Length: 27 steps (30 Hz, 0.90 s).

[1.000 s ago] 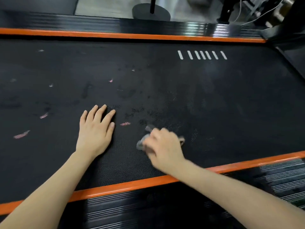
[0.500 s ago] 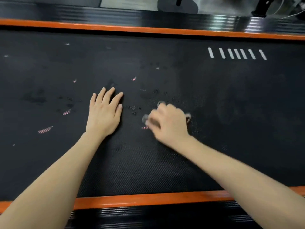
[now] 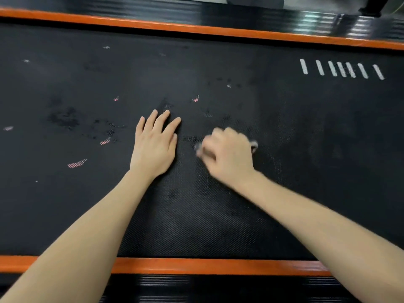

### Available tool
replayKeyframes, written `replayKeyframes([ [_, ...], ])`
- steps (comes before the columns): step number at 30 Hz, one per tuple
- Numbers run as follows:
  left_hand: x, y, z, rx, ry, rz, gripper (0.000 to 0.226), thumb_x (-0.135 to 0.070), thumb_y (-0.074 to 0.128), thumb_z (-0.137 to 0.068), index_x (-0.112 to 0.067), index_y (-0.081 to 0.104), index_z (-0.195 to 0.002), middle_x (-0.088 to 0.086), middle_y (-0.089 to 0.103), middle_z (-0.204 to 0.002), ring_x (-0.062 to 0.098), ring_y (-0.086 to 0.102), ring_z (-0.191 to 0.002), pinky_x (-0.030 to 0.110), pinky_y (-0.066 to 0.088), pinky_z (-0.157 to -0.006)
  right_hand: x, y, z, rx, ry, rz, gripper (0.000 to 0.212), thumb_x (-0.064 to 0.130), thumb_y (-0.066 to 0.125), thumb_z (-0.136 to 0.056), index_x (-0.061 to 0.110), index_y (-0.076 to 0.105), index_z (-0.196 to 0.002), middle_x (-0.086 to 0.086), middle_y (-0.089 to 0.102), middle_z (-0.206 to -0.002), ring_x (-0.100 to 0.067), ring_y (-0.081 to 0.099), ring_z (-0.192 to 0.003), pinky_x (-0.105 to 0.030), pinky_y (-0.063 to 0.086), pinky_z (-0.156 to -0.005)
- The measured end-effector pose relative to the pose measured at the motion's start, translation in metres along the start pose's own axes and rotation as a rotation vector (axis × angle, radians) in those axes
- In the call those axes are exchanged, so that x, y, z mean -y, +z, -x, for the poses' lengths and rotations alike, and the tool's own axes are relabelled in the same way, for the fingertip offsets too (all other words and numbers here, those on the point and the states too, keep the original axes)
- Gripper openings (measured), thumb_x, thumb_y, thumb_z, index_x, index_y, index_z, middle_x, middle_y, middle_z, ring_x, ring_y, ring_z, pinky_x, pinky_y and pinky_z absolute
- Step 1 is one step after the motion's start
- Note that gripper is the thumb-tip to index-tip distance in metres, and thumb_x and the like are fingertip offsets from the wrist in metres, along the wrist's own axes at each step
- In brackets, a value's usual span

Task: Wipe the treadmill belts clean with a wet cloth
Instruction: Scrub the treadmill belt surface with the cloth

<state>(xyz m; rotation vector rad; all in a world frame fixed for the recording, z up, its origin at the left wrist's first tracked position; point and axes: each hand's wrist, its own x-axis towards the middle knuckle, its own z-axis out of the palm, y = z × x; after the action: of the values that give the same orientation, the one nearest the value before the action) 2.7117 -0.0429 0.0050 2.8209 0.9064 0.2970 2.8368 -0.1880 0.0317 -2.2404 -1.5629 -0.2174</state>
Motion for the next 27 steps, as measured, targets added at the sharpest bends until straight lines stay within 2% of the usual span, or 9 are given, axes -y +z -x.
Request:
replayKeyframes([
  [3,0.001,-0.001,0.000,-0.010,0.002,-0.010,0.055,-0.035,0.020,-0.093,-0.020,0.047,-0.138,0.010,0.041,-0.146,0.034,0.028,-0.139,0.049,0.015,-0.115,0.023,-0.018,0.066,0.118,-0.207,-0.100,0.020,0.032,0.067,-0.081,0.016,0.059,-0.071,0.001,0.053,-0.070,-0.021,0.048,-0.064,-0.031,0.034,-0.050],
  [6,0.001,0.000,0.001,-0.012,0.004,-0.017,0.055,-0.035,0.020,-0.093,-0.020,0.047,-0.138,0.010,0.042,-0.145,0.035,0.029,-0.138,0.050,0.015,-0.114,0.012,-0.016,0.060,0.139,-0.299,-0.041,0.018,0.028,0.067,-0.080,0.016,0.057,-0.071,0.000,0.051,-0.068,-0.021,0.046,-0.061,-0.029,0.029,-0.050],
  [9,0.001,0.001,0.001,-0.013,-0.003,-0.009,0.054,-0.034,0.021,-0.093,-0.020,0.046,-0.138,0.010,0.041,-0.146,0.034,0.027,-0.139,0.048,0.013,-0.115,0.002,-0.003,0.008,0.042,-0.113,0.074,0.024,0.027,0.074,-0.073,0.015,0.055,-0.065,-0.002,0.051,-0.064,-0.024,0.048,-0.058,-0.029,0.028,-0.049],
  [11,0.001,0.001,0.000,-0.018,-0.007,0.001,0.051,-0.032,0.025,-0.094,-0.020,0.046,-0.139,0.010,0.040,-0.147,0.033,0.026,-0.140,0.047,0.012,-0.115,0.005,0.001,0.005,-0.008,-0.019,0.080,0.026,0.027,0.074,-0.074,0.016,0.053,-0.063,0.000,0.050,-0.063,-0.023,0.046,-0.057,-0.029,0.026,-0.050],
  [16,0.002,0.003,-0.001,-0.025,-0.002,0.000,0.048,-0.030,0.029,-0.095,-0.020,0.045,-0.139,0.010,0.039,-0.147,0.033,0.025,-0.140,0.048,0.012,-0.116,0.011,-0.025,0.086,0.078,-0.195,0.013,0.027,0.033,0.066,-0.082,0.015,0.055,-0.066,0.002,0.055,-0.069,-0.021,0.047,-0.061,-0.031,0.033,-0.050],
  [18,0.002,0.003,0.000,-0.026,-0.003,-0.008,0.048,-0.030,0.029,-0.095,-0.020,0.045,-0.139,0.010,0.040,-0.147,0.033,0.026,-0.140,0.049,0.012,-0.115,0.005,-0.023,0.087,0.098,-0.213,0.018,0.029,0.035,0.064,-0.083,0.015,0.055,-0.065,0.002,0.055,-0.067,-0.021,0.048,-0.060,-0.030,0.033,-0.049],
  [20,0.002,0.003,-0.001,-0.025,-0.005,-0.016,0.049,-0.031,0.028,-0.095,-0.021,0.045,-0.139,0.010,0.040,-0.147,0.033,0.026,-0.140,0.048,0.013,-0.115,0.006,-0.015,0.066,0.080,-0.186,0.046,0.030,0.036,0.062,-0.086,0.015,0.056,-0.065,0.001,0.053,-0.064,-0.021,0.047,-0.059,-0.032,0.032,-0.049],
  [24,0.002,0.004,-0.001,-0.023,-0.005,-0.003,0.049,-0.030,0.029,-0.094,-0.020,0.045,-0.139,0.010,0.039,-0.147,0.033,0.025,-0.140,0.048,0.012,-0.115,0.009,0.012,-0.004,-0.045,0.000,0.129,0.029,0.034,0.068,-0.081,0.016,0.053,-0.064,0.000,0.052,-0.061,-0.026,0.050,-0.057,-0.029,0.029,-0.050],
  [27,0.003,0.003,-0.001,-0.025,0.002,-0.001,0.046,-0.028,0.032,-0.096,-0.021,0.045,-0.140,0.009,0.038,-0.148,0.032,0.024,-0.140,0.047,0.011,-0.116,0.014,0.013,0.000,-0.042,-0.004,0.097,0.026,0.034,0.065,-0.083,0.018,0.055,-0.066,0.002,0.054,-0.065,-0.024,0.051,-0.060,-0.031,0.031,-0.051],
])
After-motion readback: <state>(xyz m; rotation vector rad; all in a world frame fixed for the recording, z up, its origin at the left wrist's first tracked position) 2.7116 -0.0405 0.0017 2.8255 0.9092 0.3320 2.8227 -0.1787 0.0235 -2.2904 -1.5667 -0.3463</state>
